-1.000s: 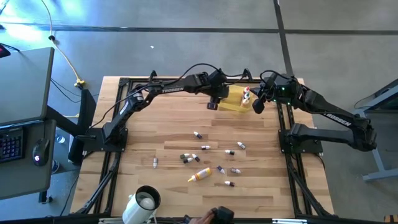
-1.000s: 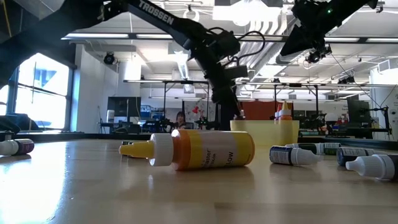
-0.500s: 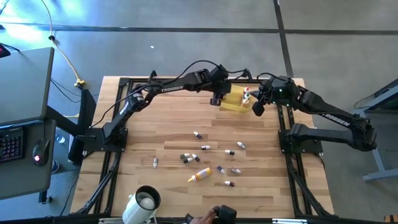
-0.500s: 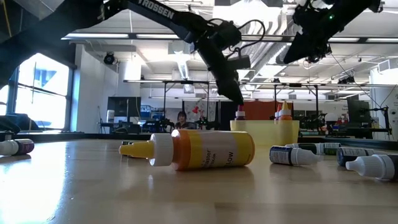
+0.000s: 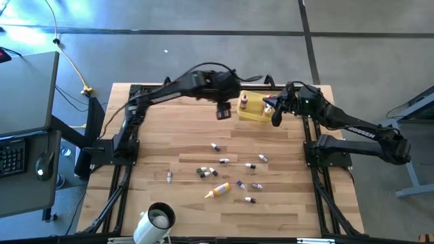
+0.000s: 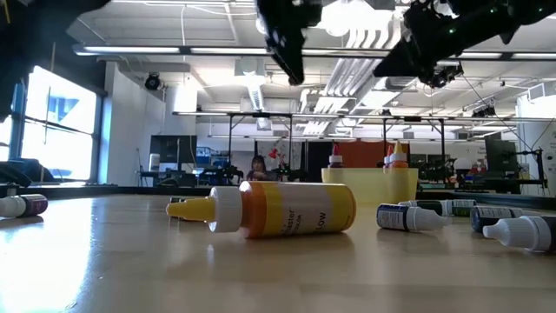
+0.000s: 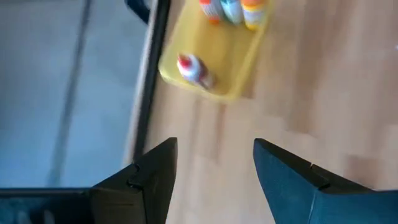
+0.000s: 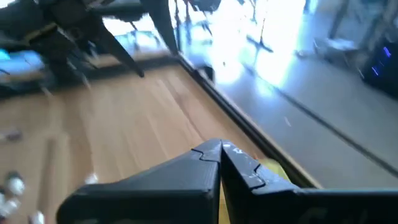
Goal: Pick & Place food coloring
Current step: Put the big yellow food coloring bottle into the yellow bin
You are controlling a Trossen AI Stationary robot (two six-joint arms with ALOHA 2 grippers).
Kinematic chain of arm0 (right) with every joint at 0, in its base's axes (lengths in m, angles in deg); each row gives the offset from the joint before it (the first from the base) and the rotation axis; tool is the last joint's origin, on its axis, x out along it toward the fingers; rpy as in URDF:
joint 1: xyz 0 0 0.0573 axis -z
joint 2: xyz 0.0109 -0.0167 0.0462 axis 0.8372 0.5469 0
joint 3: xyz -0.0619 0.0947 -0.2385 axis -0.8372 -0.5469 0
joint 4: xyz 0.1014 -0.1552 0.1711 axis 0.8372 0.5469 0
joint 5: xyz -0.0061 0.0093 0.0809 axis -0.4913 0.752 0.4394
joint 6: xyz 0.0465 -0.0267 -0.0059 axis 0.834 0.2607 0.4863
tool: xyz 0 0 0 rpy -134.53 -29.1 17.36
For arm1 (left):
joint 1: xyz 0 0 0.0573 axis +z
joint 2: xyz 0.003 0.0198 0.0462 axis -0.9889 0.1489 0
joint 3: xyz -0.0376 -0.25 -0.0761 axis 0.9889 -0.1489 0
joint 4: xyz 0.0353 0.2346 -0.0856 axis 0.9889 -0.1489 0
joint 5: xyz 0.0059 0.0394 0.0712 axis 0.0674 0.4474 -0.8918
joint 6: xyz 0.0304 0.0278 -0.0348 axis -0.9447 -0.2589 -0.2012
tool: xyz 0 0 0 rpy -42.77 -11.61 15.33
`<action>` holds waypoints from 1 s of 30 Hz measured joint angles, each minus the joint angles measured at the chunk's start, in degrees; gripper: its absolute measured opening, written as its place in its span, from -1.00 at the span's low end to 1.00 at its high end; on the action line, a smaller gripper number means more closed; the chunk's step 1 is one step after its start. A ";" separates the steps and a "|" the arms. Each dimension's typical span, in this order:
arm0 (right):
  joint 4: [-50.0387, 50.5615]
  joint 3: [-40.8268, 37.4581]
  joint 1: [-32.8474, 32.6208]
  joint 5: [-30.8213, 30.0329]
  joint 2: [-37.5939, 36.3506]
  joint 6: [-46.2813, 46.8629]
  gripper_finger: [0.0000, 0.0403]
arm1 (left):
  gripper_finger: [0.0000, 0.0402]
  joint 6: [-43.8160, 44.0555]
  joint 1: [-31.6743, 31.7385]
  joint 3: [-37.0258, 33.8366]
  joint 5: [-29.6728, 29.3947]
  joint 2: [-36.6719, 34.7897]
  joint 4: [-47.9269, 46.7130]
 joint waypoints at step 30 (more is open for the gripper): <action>-11.86 3.48 -33.76 4.45 26.15 -4.92 -0.20 | 0.03 28.97 -15.20 -40.60 -20.00 -27.92 6.88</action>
